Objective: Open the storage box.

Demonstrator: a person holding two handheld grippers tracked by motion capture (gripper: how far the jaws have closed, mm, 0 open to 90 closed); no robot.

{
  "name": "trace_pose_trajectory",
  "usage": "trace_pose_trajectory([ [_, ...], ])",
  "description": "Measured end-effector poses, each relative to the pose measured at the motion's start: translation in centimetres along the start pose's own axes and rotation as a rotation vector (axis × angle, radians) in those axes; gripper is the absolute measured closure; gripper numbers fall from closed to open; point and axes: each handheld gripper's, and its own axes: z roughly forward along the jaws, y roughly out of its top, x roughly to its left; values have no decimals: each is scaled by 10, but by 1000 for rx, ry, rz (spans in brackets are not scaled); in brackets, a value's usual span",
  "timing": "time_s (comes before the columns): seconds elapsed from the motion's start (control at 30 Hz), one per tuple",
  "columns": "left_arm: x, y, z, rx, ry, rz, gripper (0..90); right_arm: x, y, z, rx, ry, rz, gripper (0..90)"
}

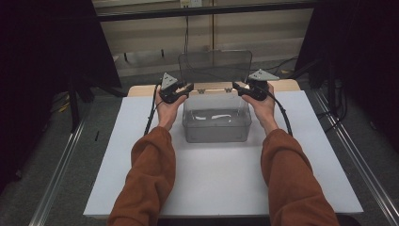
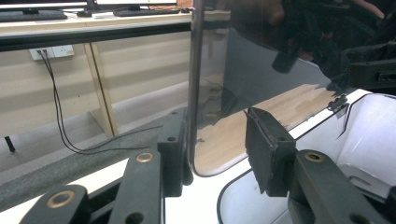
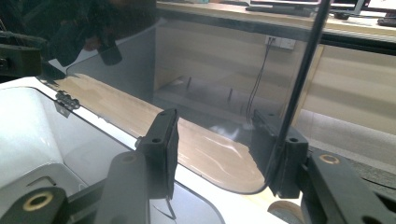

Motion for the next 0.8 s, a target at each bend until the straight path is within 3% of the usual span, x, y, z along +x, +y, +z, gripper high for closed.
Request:
trace_pose_trajectory([
  [0.1,-1,0,1,6,8,2,580,0,-1,1,-7,-3,14,501],
  [0.33,-1,3,4,20,-21,2,530,-1,-1,5,-18,7,32,466],
  [0.43,-1,4,4,34,-21,21,490,-1,-2,6,-25,14,44,448],
  [0.5,-2,4,5,28,-26,-10,484,-1,-1,7,-20,23,49,420],
  [0.8,-1,6,8,40,-30,-13,447,-1,0,11,-12,44,61,345],
])
